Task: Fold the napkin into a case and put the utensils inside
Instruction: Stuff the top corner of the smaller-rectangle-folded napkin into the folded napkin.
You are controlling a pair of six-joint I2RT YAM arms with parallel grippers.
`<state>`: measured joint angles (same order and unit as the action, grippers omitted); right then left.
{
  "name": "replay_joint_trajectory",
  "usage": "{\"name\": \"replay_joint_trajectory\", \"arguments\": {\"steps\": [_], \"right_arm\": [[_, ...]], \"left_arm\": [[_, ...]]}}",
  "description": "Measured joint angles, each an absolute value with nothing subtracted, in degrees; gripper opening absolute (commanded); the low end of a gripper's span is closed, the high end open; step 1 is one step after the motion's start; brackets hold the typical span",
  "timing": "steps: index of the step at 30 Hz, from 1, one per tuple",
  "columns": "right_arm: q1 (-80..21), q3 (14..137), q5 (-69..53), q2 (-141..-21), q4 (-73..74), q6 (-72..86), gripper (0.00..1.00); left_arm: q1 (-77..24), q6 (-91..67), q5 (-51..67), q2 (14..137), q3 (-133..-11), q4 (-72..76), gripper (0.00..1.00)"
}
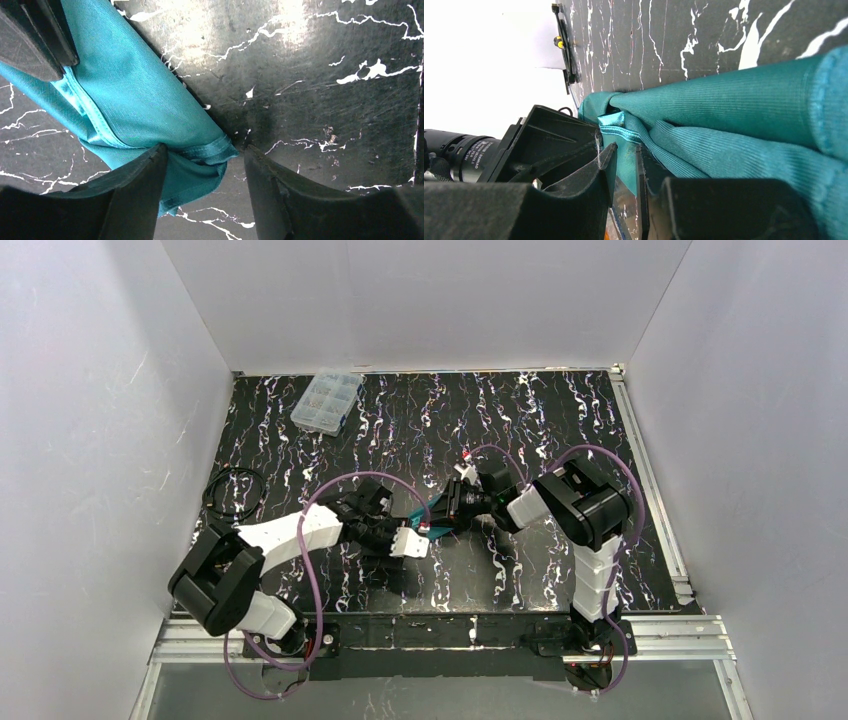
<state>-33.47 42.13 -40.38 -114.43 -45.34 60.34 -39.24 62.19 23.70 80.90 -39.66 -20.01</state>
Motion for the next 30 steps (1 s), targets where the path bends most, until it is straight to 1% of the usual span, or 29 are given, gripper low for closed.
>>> {"name": "replay_joint_trajectory", "arguments": {"steps": [4,6,8,10,13,15,18,19,20,22,24,27,30], "right_arm": [[-33.5,41.34,-39.64,-113.8,-45.5,60.73,0.29],[-33.5,41.23,-39.27,-113.6,-45.47,60.77,0.29],[-33.5,40.75,-38.89,-113.16,-45.45,60.73,0.3],[-33.5,40.49,-38.63,-112.46,-44.6,60.18,0.35],[-33.47,40.82,-37.93,-109.34,-39.16,56.12,0.5],[-33.39,42.41,-36.93,-106.24,-32.03,50.85,0.61],[-32.99,48.27,-33.43,-100.92,-16.91,39.53,0.8],[-32.49,50.57,-32.23,-99.2,-12.6,35.73,0.95],[-31.77,52.77,-30.96,-97.45,-8.64,31.99,0.98],[-30.09,55.83,-28.58,-94.61,-3.4,25.76,0.99],[-28.45,56.38,-24.51,-90.63,-0.3,19.03,0.99],[-27.77,52.14,-18.96,-83.44,-0.23,10.98,0.99],[-29.19,46.33,-15.79,-75.75,-0.01,0.47,0.99]], "left_arm": [[-39.53,61.47,23.64,82.91,-41.12,-20.36,0.43],[-39.77,60.86,23.27,83.15,-41.15,-20.03,0.34],[-39.92,60.42,22.46,83.15,-40.97,-19.09,0.23],[-40.25,60.29,21.34,83.09,-40.58,-17.67,0.14],[-40.38,60.84,19.88,83.02,-40.01,-15.42,0.01],[-40.4,61.17,19.27,83.02,-39.97,-14.96,0.0],[-40.23,62.13,19.07,82.74,-39.97,-15.42,0.0],[-39.94,62.59,19.09,82.59,-39.97,-15.92,0.0],[-39.51,63.02,19.07,82.24,-39.94,-16.73,0.0],[-38.3,63.96,19.2,81.12,-39.68,-18.98,0.0],[-36.97,65.47,19.42,79.46,-38.89,-21.67,0.0],[-35.09,68.25,20.45,76.42,-37.8,-26.89,0.0],[-32.95,71.5,22.87,74.24,-37.76,-33.3,0.0]]}}
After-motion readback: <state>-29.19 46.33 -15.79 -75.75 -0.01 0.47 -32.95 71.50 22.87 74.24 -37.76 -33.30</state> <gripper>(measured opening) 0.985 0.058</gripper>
